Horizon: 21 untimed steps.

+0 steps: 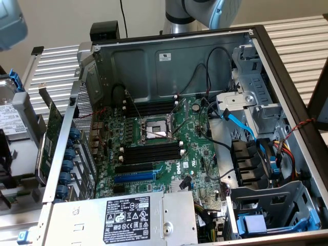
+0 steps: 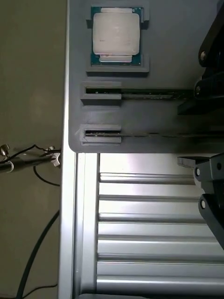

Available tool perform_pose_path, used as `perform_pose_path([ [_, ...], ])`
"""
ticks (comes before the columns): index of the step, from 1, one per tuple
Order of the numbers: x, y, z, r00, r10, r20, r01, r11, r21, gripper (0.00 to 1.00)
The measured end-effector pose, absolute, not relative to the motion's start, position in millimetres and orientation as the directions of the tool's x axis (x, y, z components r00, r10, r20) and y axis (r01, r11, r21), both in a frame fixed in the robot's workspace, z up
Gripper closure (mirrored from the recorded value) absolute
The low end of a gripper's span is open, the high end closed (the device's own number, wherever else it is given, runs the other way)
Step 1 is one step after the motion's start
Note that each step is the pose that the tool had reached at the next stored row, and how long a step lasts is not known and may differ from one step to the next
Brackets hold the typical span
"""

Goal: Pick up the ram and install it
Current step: 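Pick up the ram and move it above insertion slot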

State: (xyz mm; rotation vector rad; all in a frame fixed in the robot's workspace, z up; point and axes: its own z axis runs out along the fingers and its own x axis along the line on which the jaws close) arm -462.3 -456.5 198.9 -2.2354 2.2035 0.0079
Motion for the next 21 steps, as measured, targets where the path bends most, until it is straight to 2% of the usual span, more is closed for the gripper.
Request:
perform_pose_path([
  [2,-463,-457,198,0.012,-1.0,-0.007,-1.0,-0.012,0.002,0.54],
  [4,-463,-457,197,0.009,-1.0,-0.008,-1.0,-0.009,0.003,0.67],
  [5,-463,-457,197,0.008,-1.0,-0.009,-1.0,-0.008,0.004,0.67],
  [7,-464,-457,197,0.005,-1.0,-0.01,-1.0,-0.006,0.004,0.78],
  [8,-464,-457,197,0.005,-1.0,-0.011,-1.0,-0.005,0.004,0.78],
  [10,-464,-457,197,0.004,-1.0,-0.012,-1.0,-0.004,0.004,0.86],
  [21,-466,-459,219,-0.004,-1.0,-0.03,-1.0,0.004,0.004,0.86],
])
